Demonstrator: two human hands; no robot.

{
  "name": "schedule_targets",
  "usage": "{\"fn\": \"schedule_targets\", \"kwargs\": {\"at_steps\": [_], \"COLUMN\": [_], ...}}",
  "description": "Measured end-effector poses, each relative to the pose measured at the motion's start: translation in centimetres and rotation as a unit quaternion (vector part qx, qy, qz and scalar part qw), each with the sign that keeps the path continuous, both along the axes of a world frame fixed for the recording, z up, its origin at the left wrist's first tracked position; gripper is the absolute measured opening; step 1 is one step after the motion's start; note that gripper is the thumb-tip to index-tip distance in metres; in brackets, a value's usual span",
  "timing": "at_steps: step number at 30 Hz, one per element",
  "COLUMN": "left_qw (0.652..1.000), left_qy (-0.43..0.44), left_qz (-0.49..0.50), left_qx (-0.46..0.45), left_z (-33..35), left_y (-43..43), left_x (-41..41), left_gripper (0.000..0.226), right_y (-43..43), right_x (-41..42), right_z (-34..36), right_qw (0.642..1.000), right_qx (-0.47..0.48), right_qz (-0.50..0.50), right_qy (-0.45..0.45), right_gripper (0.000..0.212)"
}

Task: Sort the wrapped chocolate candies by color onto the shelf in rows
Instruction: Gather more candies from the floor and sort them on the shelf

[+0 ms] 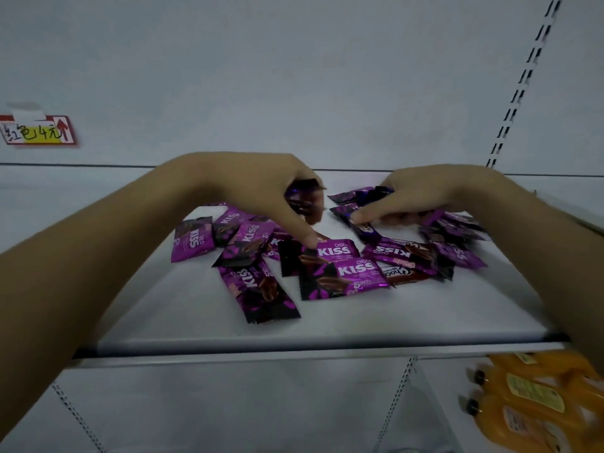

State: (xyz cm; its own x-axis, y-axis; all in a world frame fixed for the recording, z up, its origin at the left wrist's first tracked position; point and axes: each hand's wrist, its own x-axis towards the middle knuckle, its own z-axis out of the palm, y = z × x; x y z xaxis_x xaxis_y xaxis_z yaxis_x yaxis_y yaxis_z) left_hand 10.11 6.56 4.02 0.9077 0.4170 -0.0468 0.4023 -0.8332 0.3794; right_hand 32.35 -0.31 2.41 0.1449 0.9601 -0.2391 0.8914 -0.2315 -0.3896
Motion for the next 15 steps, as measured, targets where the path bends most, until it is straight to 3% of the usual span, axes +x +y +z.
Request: {"fn": "schedule_targets", "kwargs": {"at_steps": [4, 8, 12, 15], "left_qw": [0.998, 1.000, 0.998, 0.982], "left_qy": [0.067, 0.022, -0.015, -0.129], "left_qz": [-0.003, -0.001, 0.054, 0.133], "left_qx": [0.017, 0.021, -0.005, -0.029], "left_z": [-0.7, -1.8, -1.2, -0.2], "left_y": [-0.7, -0.3, 1.3, 2.8], "left_x": [0.5, 1.2, 0.1, -1.6], "left_gripper": [0.038, 0.036, 0.031, 0.026], "right_y": [1.2, 1.1, 0.2, -0.3], "right_x": [-1.5, -1.9, -1.2, -0.9], "right_z": [-1.1, -0.7, 0.4, 0.6], "right_qw": [0.996, 0.994, 0.976, 0.957], "right_qx": [0.048, 0.096, 0.195, 0.223], "right_qz": [-0.048, -0.036, -0.054, -0.063], "right_qy": [-0.056, -0.047, 0.076, 0.175], "right_gripper": [0.058, 0.046, 0.041, 0.025]}}
